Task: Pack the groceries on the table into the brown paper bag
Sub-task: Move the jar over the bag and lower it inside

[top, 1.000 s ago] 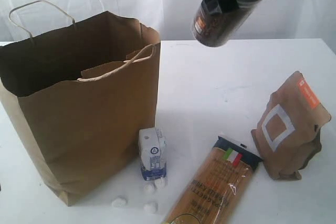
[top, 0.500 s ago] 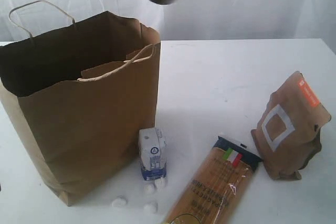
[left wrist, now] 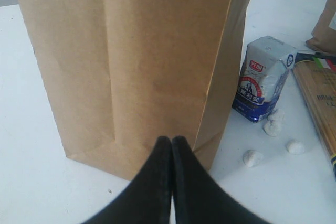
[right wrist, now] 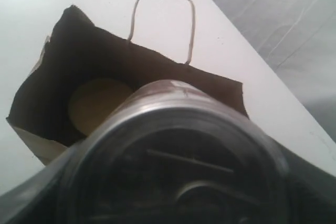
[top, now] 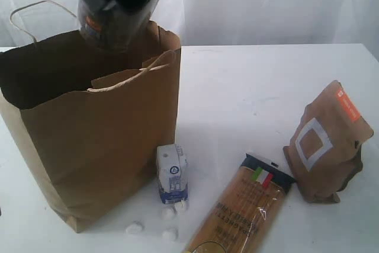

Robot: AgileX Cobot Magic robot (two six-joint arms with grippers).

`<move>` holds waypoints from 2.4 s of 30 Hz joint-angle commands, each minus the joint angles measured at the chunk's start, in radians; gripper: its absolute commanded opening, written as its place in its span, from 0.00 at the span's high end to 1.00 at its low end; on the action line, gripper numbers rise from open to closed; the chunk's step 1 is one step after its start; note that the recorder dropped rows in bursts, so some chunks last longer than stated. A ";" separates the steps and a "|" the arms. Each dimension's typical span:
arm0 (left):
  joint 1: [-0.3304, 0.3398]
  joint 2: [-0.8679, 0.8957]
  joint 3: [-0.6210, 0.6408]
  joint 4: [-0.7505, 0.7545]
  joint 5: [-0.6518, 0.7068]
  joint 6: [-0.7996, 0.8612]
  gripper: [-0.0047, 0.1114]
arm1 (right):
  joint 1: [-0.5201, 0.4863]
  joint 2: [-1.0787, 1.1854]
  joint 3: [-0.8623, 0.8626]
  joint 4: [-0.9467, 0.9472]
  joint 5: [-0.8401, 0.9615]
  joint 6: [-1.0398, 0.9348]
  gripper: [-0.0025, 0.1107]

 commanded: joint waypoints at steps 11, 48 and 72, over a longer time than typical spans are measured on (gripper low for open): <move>0.002 -0.005 0.003 -0.001 -0.002 -0.005 0.96 | 0.038 0.139 -0.013 0.000 -0.155 -0.013 0.88; 0.002 -0.005 0.003 -0.001 -0.004 -0.005 0.96 | -0.045 0.488 -0.339 0.074 0.161 0.100 0.86; 0.002 -0.005 0.003 -0.001 -0.004 -0.005 0.96 | -0.019 0.495 -0.397 0.214 0.034 0.061 0.95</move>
